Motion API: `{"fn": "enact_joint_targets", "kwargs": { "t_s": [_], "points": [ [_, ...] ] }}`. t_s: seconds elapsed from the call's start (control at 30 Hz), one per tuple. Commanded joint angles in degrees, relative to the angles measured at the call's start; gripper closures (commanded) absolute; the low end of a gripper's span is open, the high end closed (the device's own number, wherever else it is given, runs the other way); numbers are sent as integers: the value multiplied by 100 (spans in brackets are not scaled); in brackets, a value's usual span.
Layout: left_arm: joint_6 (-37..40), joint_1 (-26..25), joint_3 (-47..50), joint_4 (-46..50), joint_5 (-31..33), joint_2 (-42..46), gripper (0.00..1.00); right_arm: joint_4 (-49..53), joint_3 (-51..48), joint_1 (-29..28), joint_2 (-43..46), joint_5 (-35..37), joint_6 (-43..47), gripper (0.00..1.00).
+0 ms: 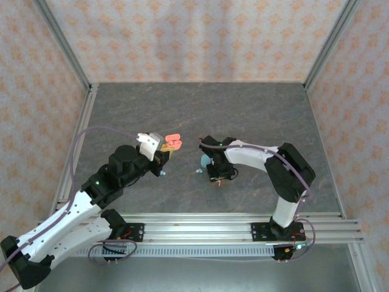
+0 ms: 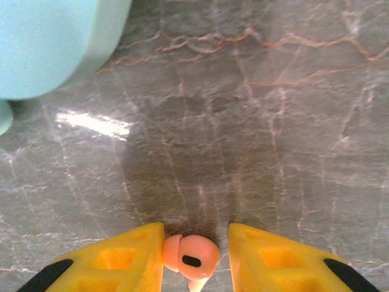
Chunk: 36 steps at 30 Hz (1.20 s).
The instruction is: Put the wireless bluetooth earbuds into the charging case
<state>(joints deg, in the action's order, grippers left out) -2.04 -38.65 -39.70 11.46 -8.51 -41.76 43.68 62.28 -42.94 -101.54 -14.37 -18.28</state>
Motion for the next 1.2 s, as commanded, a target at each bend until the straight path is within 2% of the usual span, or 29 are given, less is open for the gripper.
{"fn": "enact_joint_targets", "kwargs": {
  "t_s": [0.0,0.17,0.4,0.73,1.17],
  "points": [
    [-6,-66,-229,-97,-10,-18,100,-19,57,225,19,284,-271,67],
    [-13,-59,-248,-118,-53,-74,100,-128,-87,574,164,243,-597,69],
    [-50,-57,-238,-179,-105,-148,100,-430,-313,1073,236,-209,-905,70],
    [-67,-63,-200,-216,-80,-159,100,-440,-372,1096,641,-263,-1137,63],
    [7,-64,-228,-335,-194,-340,100,-1352,-1303,899,1400,-415,-2556,59]
  ]
}}
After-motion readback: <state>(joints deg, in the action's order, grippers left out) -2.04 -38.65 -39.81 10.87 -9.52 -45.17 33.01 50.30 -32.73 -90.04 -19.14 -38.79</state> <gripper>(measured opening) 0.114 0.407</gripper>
